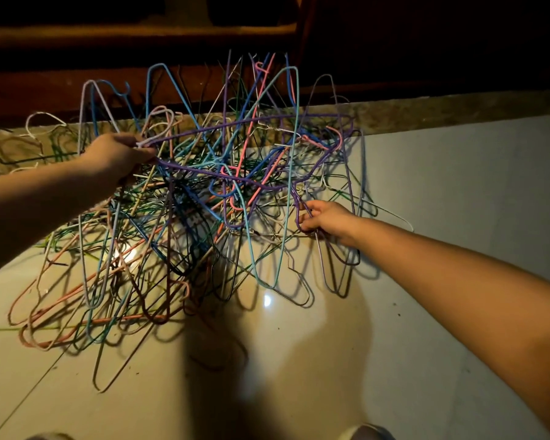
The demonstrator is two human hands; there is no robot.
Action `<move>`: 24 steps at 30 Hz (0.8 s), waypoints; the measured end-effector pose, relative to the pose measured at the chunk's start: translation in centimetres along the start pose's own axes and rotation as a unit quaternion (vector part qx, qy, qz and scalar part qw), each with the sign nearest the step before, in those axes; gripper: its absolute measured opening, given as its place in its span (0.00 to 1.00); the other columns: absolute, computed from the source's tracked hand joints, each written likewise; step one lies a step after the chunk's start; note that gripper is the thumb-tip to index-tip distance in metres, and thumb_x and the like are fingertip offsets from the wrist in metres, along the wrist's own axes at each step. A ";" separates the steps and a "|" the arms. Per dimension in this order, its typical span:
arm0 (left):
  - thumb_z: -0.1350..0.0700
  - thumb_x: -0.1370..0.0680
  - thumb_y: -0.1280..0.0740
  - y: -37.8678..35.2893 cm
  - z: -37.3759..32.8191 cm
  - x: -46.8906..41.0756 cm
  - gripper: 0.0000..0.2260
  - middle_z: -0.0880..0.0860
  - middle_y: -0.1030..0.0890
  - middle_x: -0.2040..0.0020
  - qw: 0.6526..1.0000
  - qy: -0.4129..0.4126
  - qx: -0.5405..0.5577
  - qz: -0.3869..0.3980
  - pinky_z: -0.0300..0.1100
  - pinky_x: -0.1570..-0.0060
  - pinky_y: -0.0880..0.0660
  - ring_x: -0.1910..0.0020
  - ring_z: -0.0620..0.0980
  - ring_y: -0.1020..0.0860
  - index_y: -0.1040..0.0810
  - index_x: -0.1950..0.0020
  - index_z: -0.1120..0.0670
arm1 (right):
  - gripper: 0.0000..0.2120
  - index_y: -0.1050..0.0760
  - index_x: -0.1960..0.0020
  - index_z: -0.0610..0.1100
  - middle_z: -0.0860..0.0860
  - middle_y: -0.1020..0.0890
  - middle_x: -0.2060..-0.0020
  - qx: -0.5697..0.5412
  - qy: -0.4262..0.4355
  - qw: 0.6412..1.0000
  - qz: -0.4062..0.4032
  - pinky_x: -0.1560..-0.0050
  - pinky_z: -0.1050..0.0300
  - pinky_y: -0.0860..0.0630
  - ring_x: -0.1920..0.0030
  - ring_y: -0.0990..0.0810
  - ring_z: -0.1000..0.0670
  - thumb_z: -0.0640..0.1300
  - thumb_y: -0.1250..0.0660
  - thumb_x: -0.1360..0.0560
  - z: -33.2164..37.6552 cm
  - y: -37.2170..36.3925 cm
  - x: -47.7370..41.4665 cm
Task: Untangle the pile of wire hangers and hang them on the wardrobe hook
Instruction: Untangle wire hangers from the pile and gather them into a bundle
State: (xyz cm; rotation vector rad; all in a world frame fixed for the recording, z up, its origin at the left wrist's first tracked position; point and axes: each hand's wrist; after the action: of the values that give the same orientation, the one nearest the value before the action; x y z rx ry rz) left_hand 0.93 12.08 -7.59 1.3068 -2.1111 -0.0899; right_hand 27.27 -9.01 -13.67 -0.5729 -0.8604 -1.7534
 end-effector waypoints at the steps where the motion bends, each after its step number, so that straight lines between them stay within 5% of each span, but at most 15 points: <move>1: 0.61 0.22 0.36 0.0 0.0 0.0 0.07 0.52 0.25 0.63 1.000 -0.001 0.000 0.000 0.31 0.81 0.37 0.70 0.45 0.33 0.26 0.59 0.53 | 0.19 0.31 0.34 0.41 0.47 0.22 0.54 0.000 0.001 1.000 -0.013 0.69 0.64 0.28 0.66 0.21 0.57 0.32 0.38 0.24 0.1 0.0 0.1; 5: 0.61 0.22 0.36 0.1 0.1 0.0 0.06 0.52 0.25 0.64 1.000 -0.003 0.006 0.002 0.31 0.80 0.36 0.70 0.45 0.33 0.26 0.59 0.53 | 0.20 0.32 0.32 0.43 0.49 0.24 0.59 0.004 0.035 0.998 -0.055 0.73 0.68 0.26 0.69 0.24 0.55 0.33 0.39 0.23 0.3 -0.4 0.3; 10: 0.62 0.22 0.37 -0.2 -0.1 0.1 0.07 0.52 0.26 0.64 1.000 -0.002 -0.004 -0.004 0.33 0.78 0.37 0.70 0.46 0.34 0.27 0.59 0.53 | 0.19 0.31 0.34 0.42 0.48 0.25 0.49 0.019 0.062 0.993 -0.097 0.76 0.68 0.30 0.69 0.26 0.54 0.29 0.43 0.23 0.4 -0.4 0.1; 16: 0.62 0.21 0.39 -0.6 -0.4 0.1 0.06 0.52 0.27 0.63 1.000 -0.020 -0.003 0.002 0.34 0.75 0.35 0.69 0.46 0.34 0.27 0.46 0.54 | 0.18 0.27 0.39 0.38 0.44 0.21 0.50 0.053 0.084 0.980 -0.172 0.68 0.61 0.31 0.63 0.27 0.53 0.27 0.45 0.25 1.2 0.3 -0.4; 21: 0.63 0.21 0.38 -0.6 -0.6 0.3 0.07 0.52 0.27 0.64 0.999 -0.030 -0.005 0.018 0.37 0.72 0.37 0.71 0.45 0.33 0.25 0.55 0.52 | 0.15 0.24 0.39 0.42 0.44 0.20 0.45 0.193 0.132 0.939 -0.251 0.51 0.58 0.26 0.46 0.22 0.45 0.33 0.39 0.24 1.9 1.9 -0.9; 24: 0.64 0.21 0.40 -0.7 -0.8 0.2 0.07 0.53 0.28 0.65 0.999 -0.032 0.010 0.013 0.30 0.80 0.37 0.81 0.38 0.33 0.26 0.52 0.54 | 0.15 0.22 0.43 0.45 0.45 0.21 0.43 0.297 0.147 0.898 -0.291 0.47 0.54 0.26 0.46 0.22 0.42 0.35 0.40 0.24 2.0 3.1 -1.4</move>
State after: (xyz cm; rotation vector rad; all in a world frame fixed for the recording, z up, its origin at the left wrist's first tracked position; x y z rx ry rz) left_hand 1.83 11.80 -7.09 1.3045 -2.1877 -0.1011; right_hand 30.62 -7.24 -12.58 0.3911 -1.3592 -1.8851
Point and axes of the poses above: each hand's wrist, its own x-axis away from the middle knuckle, its own y-axis out of the back of the hand, z = x × y
